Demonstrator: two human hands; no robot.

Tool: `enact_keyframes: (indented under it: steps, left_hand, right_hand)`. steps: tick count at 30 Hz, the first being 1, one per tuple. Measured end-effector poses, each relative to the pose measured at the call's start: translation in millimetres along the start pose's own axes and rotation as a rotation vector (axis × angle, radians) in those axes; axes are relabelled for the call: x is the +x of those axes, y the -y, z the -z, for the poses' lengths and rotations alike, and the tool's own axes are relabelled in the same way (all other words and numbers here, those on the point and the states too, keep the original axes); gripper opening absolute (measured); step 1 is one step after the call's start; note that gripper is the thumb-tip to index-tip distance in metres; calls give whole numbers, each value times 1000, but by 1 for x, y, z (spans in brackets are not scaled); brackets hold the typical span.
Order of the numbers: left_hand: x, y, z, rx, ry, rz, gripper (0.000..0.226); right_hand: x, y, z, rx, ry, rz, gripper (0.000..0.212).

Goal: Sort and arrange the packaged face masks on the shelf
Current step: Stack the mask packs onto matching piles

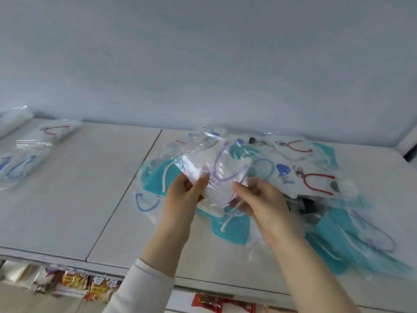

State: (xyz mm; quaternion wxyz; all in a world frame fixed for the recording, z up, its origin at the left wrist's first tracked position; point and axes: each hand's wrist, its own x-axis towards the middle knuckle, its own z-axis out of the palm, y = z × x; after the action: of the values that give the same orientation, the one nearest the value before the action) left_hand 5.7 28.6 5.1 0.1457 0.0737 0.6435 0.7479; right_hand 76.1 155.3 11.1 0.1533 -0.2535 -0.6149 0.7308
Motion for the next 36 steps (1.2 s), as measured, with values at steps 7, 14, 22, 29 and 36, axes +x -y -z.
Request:
enact_keyframes:
  steps: [7, 14, 22, 29, 36]
  left_hand:
    - [28, 1, 14, 557, -5, -38, 22]
    - [27, -1, -5, 699, -30, -180, 58]
    - [32, -8, -5, 364, 26, -173, 45]
    - [26, 1, -45, 307, 211, -134, 41]
    - [15, 7, -80, 230, 342, -62, 28]
  right_hand:
    - [9, 2, 77, -908, -353, 434, 39]
    - [23, -5, 85, -1252, -218, 439, 50]
    - [-7, 7, 135, -957, -469, 433, 46]
    - [-50, -11, 222, -1210, -678, -217, 73]
    - [-56, 1, 220, -796, -786, -70, 39]
